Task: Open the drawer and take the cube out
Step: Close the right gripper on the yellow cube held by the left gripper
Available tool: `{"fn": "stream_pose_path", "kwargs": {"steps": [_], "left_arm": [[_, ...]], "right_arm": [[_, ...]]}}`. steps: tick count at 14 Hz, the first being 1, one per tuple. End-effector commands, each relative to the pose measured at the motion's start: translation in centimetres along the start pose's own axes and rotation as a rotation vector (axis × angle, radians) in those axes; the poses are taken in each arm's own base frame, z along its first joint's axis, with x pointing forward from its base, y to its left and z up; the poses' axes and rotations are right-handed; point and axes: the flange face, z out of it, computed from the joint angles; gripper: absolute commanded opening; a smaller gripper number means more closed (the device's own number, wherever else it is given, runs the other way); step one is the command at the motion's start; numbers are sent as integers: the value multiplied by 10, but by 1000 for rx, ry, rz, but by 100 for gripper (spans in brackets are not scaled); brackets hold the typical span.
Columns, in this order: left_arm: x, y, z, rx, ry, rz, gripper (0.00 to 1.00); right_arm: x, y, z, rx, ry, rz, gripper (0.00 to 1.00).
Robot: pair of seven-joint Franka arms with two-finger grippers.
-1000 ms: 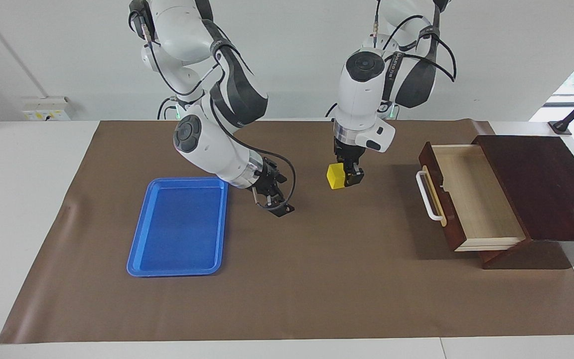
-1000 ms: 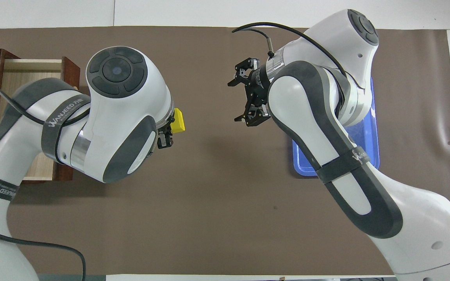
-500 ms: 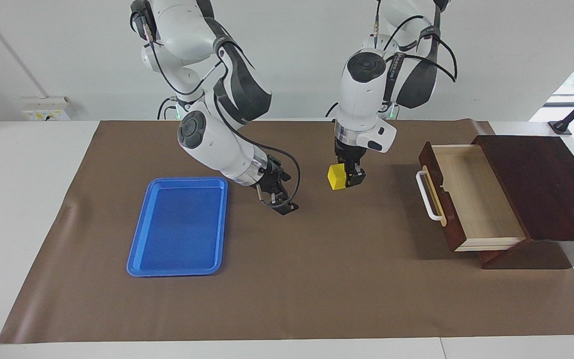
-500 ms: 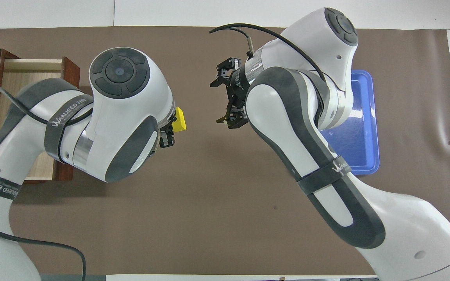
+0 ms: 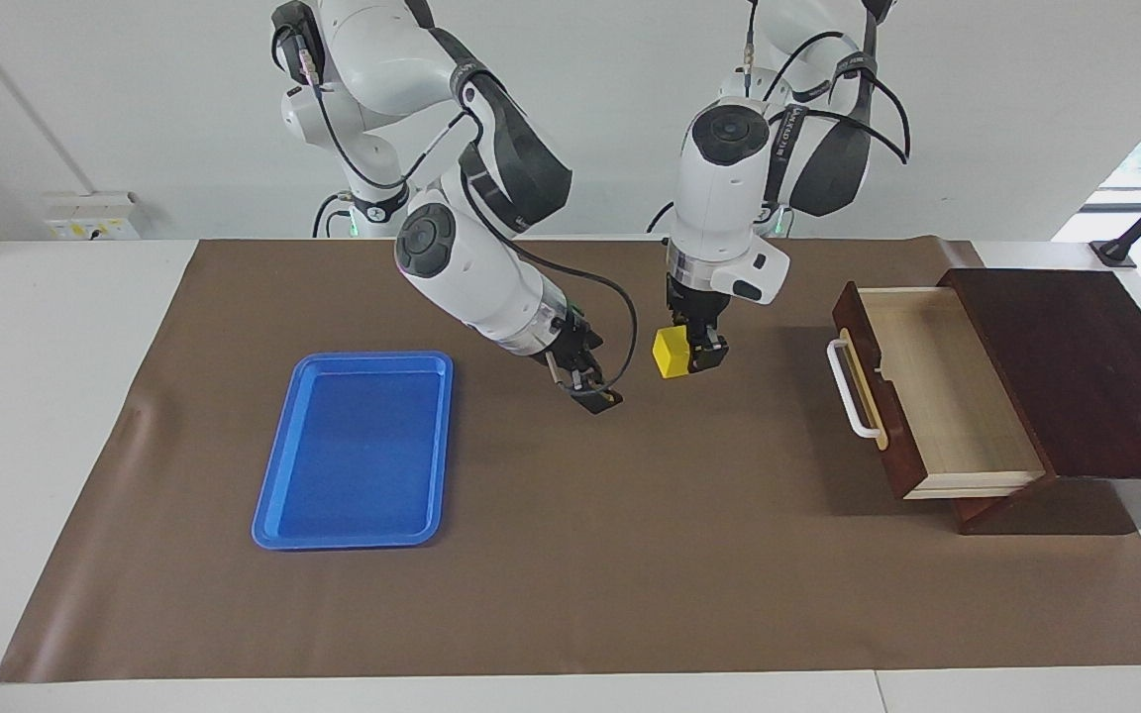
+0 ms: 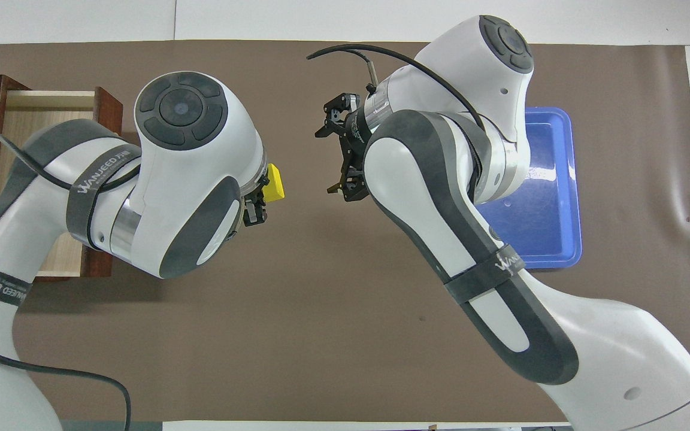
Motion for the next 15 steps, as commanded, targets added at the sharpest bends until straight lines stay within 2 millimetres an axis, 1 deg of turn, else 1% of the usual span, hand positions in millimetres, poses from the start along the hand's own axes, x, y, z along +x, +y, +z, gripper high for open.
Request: {"fn": "stream_pose_path", "kwargs": {"steps": [1, 2, 3, 7, 9, 14, 15], "left_arm": [[3, 3, 2, -6, -14, -17, 0], [4, 3, 2, -8, -13, -18, 0], [5, 5, 2, -7, -14, -22, 0], [5, 5, 2, -13, -19, -19, 0], [4, 6, 1, -17, -23, -19, 0], [5, 6, 4, -16, -22, -18, 0], [8, 8, 4, -16, -22, -23, 0]], "right_arm": [[-16, 1, 0, 6, 15, -52, 100], [-28, 5, 7, -3, 19, -73, 100], [-27, 7, 8, -7, 35, -85, 100], [-19, 12, 0, -23, 57, -142, 100], [-14, 17, -2, -23, 58, -135, 100], [-13, 17, -5, -32, 46, -129, 100], [-15, 18, -7, -38, 41, -130, 100]]}}
